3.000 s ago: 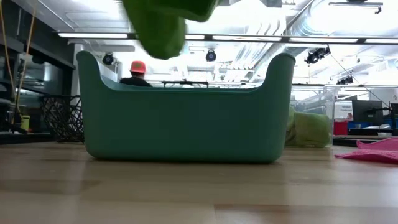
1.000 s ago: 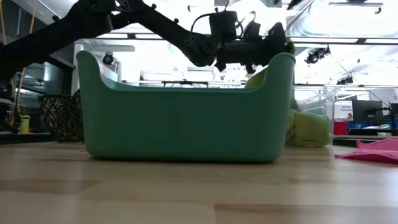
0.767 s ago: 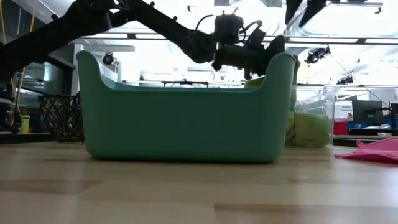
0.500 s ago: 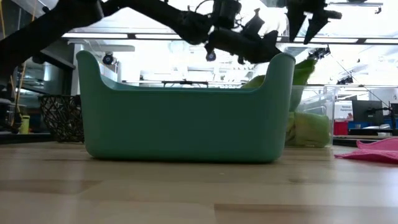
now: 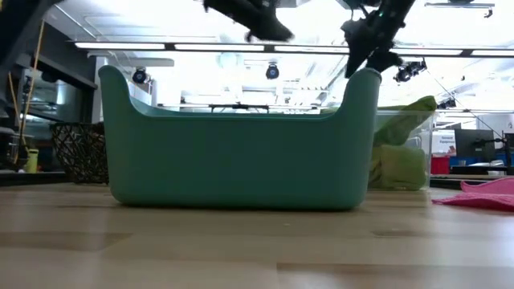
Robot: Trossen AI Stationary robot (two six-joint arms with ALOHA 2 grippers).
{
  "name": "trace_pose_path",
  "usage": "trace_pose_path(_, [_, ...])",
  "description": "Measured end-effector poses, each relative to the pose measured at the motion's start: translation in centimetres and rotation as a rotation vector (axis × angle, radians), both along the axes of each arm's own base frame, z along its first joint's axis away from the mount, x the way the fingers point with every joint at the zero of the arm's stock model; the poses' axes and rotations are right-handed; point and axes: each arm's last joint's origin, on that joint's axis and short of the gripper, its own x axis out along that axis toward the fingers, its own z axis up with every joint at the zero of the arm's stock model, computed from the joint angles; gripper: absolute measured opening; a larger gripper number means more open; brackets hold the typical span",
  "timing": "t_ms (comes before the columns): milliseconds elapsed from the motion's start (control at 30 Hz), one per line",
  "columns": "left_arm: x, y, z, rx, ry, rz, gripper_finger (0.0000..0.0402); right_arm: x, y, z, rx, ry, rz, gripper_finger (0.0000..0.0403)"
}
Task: Sort microfiber towel by color & place in baskets
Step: Put the green microfiber cloth into the transparent bin
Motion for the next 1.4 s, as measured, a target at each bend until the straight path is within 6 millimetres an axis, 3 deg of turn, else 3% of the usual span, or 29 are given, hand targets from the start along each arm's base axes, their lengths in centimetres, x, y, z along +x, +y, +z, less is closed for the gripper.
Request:
trace_pose_path(167, [-5.6,-0.8,2.7,-0.017,-0.138,-0.003,0.0012,0.7,-0.9,-2.1,0.005,0.068,0.088,0.0201])
trace_pose_path(267, [-8.2,-2.4,2.6,-0.016,-0.209,-0.011,0.0009,0.8,-1.3,-3.1,0.013,0.128,0.153,0.0148])
trace_pose_path(433, [-11.8,-5.9,1.0,-0.051,-0.329,-0.048,0.0002,0.7,-1.9,-4.3,0.129,0.136,0.327,0.0017])
trace_pose_path(767, [-18.1,-11.2,-1.6,-0.145,-0.57,0.039,0.0,1.8,-3.5,-6.8,0.103,0.259,0.515,0.0007])
trace_pose_path(933, [-19.6,-12.3,-1.3,-0.133,-0.614,0.069,0.0,2.3,-5.5,-9.1,0.078,0.399,0.464,0.0002])
trace_pose_path(1100, [-20.5,-13.1,-0.6,-0.123,-0.65,0.048,0.0,1.9,-7.9,-11.7,0.097,0.549,0.29,0.0001])
trace_pose_path(1400, [-22.1,-14.0,0.4,-0.104,-0.706,0.026,0.0,2.2,-9.8,-15.1,0.267,0.475,0.257,0.0])
